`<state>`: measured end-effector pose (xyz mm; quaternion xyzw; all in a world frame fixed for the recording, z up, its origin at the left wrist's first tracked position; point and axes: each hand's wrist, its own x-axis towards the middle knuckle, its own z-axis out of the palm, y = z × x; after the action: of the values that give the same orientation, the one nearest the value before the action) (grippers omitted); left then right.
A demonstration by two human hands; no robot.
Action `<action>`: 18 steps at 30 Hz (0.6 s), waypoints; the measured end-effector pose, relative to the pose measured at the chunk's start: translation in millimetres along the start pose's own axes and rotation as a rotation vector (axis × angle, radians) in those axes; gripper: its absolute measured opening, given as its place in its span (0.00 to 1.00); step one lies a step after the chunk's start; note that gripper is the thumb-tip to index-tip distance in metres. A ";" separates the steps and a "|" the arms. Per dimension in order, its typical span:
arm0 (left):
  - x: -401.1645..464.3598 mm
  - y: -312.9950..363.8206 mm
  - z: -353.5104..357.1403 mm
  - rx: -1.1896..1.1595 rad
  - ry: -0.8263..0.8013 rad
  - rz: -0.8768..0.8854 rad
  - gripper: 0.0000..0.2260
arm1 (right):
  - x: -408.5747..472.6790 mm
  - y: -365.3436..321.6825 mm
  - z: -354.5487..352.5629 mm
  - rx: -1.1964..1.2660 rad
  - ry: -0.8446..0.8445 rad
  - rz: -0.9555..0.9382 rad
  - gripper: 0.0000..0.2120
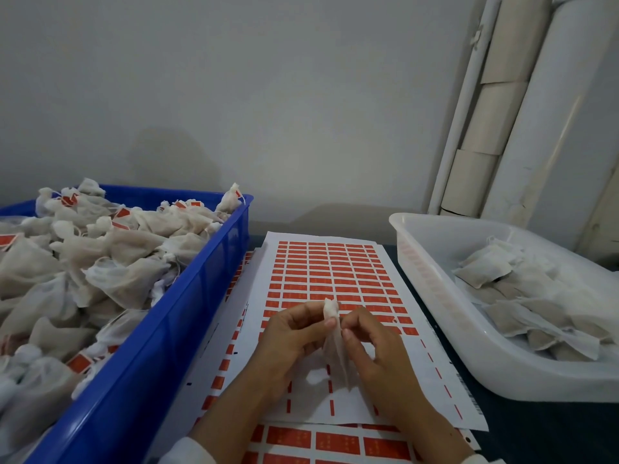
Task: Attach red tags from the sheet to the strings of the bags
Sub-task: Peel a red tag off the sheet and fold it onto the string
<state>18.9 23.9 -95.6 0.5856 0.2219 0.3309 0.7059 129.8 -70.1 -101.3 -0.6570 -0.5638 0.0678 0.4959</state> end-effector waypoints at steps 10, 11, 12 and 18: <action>-2.9 -2.4 5.2 0.291 0.114 0.160 0.07 | -1.8 -2.9 -0.5 0.088 0.049 0.045 0.11; -2.4 -2.3 5.4 0.302 0.136 0.179 0.06 | -1.2 -1.8 0.2 0.068 0.068 0.041 0.07; -1.9 -2.1 5.4 0.310 0.150 0.197 0.06 | -0.5 -0.6 0.7 0.045 0.084 0.040 0.04; 1.1 -4.7 4.6 0.417 0.214 0.253 0.05 | 1.2 1.4 0.5 -0.065 0.192 0.011 0.06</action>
<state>23.9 21.2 -99.1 0.7033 0.2835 0.4237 0.4955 130.8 -68.7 -102.0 -0.6795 -0.5117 -0.0112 0.5257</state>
